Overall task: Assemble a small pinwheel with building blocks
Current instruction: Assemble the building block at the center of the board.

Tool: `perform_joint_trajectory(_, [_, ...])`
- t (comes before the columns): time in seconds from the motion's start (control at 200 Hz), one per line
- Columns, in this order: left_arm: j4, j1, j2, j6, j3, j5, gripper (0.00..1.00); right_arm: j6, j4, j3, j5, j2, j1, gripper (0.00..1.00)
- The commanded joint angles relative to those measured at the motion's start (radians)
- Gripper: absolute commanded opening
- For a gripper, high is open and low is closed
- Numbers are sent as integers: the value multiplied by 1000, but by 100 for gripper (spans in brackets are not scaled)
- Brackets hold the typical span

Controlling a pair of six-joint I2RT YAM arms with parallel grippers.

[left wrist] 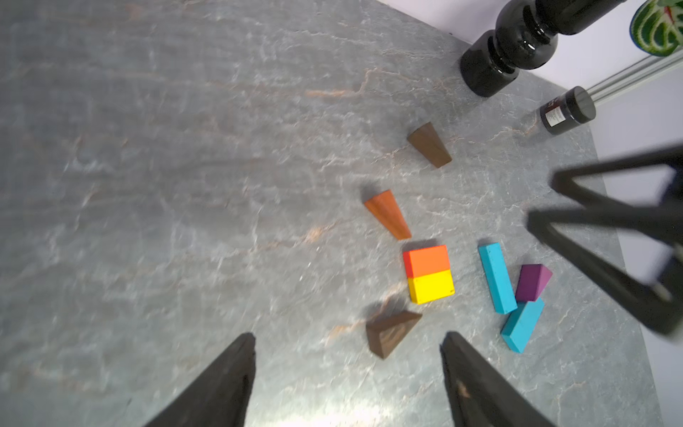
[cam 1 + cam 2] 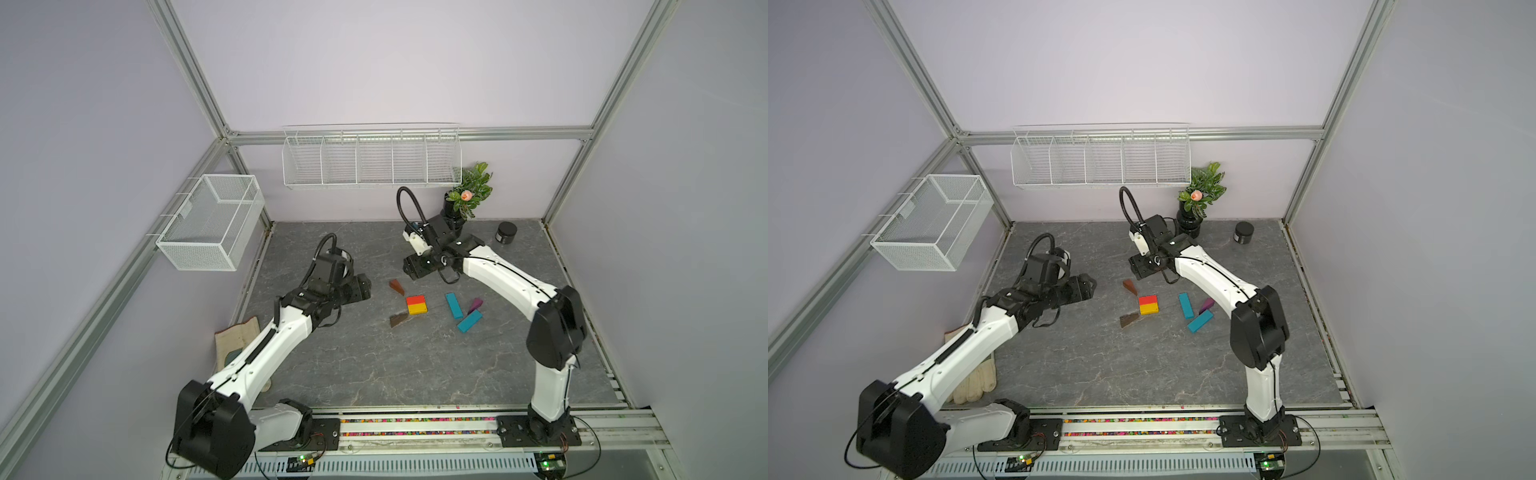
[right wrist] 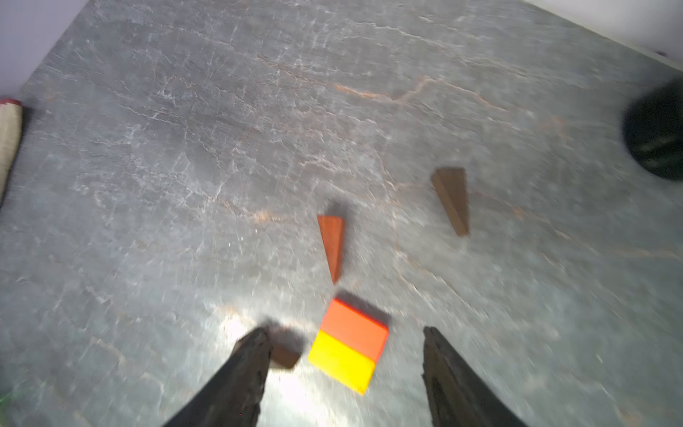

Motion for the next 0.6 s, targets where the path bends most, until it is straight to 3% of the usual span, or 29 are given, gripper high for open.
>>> perform_joint_trajectory(0.0, [-68,-51,167,69,167,30,80,81,25,-146,1,-135,-54,68])
perform_joint_trajectory(0.12, [-202,-118,406,93,440,33,80,117,17,-307,23,-300,-97,68])
perform_joint_trajectory(0.275, [-340,-158,679,32,774,25,79,181,-12,-482,41,-501,-155,69])
perform_joint_trajectory(0.595, [-393,-184,1040,-129,1213,12,77,256,-90,-681,60,-831,-239,71])
